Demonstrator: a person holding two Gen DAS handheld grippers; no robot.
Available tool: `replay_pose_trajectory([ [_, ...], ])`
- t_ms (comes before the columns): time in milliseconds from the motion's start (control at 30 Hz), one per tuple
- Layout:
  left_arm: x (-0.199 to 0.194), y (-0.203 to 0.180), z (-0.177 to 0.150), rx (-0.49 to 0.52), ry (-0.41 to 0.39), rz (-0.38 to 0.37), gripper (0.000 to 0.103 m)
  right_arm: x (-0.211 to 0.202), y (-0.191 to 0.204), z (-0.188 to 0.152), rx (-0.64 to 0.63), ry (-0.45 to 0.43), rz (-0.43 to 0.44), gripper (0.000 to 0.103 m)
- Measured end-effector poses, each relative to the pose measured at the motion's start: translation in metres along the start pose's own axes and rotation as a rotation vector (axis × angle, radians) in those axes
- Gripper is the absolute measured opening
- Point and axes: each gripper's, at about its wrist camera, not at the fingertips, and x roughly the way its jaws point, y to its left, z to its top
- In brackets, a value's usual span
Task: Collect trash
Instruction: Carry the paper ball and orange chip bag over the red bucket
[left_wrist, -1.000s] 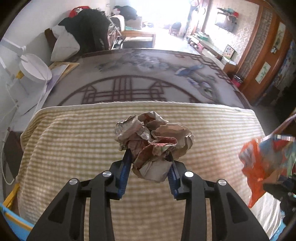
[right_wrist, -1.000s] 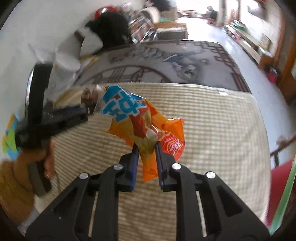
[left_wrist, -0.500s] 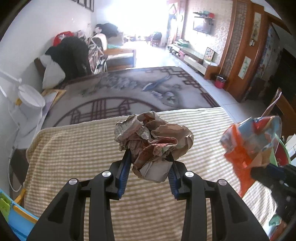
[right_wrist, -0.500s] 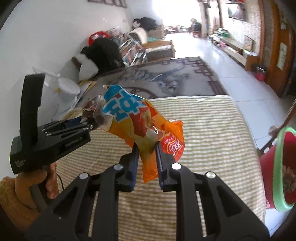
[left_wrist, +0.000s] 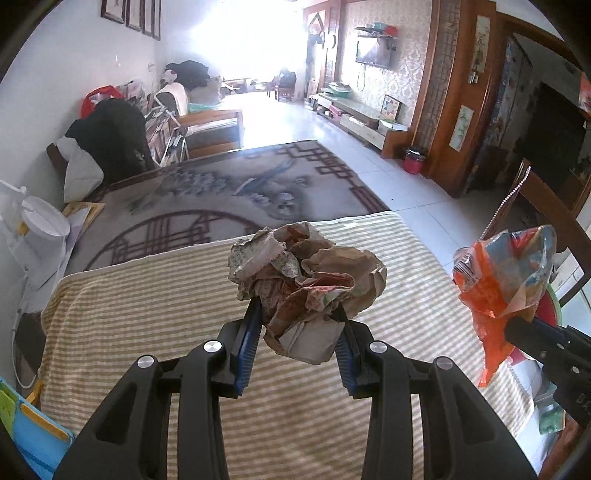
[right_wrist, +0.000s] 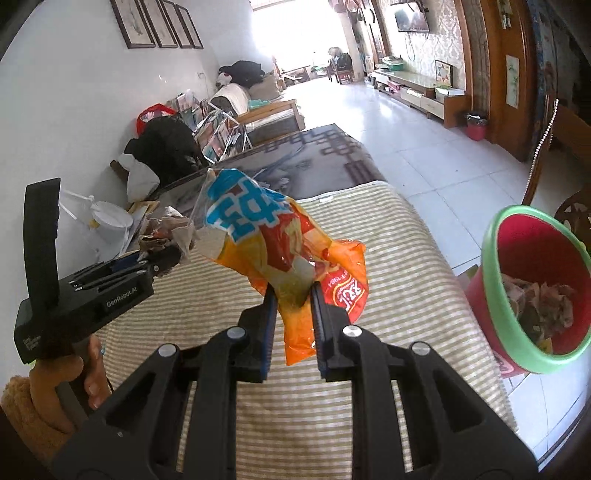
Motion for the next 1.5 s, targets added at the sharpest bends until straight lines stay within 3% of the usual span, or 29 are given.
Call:
replay_pose_trajectory([
  [767,-0.018,-0.098,-0.016,-0.073,0.014,0.111,0.035,-0.021,-0.097,0.022,-0.028,0.027,0.169,0.019],
  [1300,-0.014,-0.134,-0.005,-0.037,0.026,0.112,0.035,-0.031,-0.125,0.025,0.014,0.005,0.184,0.018],
  [1500,-0.011,-0.141,-0.003,-0.028,0.033,0.098,0.035,-0.031,-0.128,0.024,0.003,0.018,0.173,0.012],
])
